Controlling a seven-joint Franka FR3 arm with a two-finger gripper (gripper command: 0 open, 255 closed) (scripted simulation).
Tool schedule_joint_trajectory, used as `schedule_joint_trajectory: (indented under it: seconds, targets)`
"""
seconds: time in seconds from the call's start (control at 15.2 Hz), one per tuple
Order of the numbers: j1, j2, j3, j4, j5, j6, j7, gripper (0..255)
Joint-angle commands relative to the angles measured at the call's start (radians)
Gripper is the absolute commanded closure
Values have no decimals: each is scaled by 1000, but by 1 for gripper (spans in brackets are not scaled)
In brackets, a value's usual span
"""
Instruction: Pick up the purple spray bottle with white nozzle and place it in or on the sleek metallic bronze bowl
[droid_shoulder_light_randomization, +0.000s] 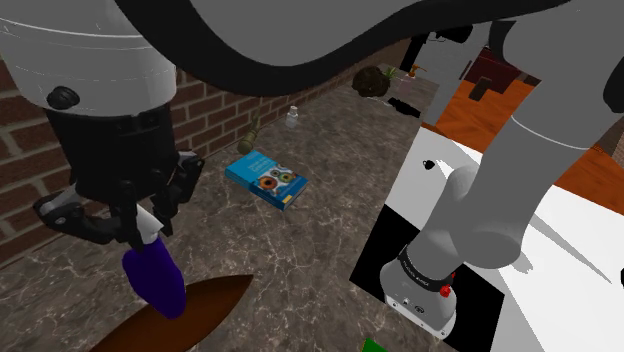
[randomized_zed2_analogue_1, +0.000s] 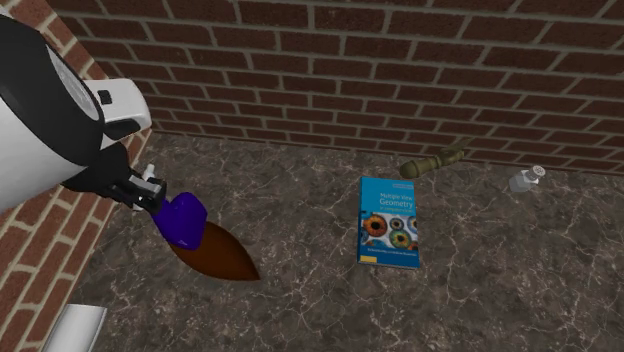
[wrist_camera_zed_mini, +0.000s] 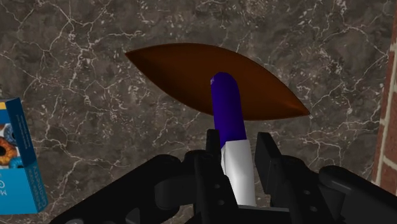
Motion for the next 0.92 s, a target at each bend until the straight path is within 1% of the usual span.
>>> schedule_joint_trajectory:
  seconds: [0.0, 0.53, 0.86]
  targets:
    - [-1, -4, -1, -28, 2, 26, -3, 255]
    - [1, 16, -1, -122, -10, 135, 4, 255]
    - [1, 16, -1, -122, -10, 135, 4, 255]
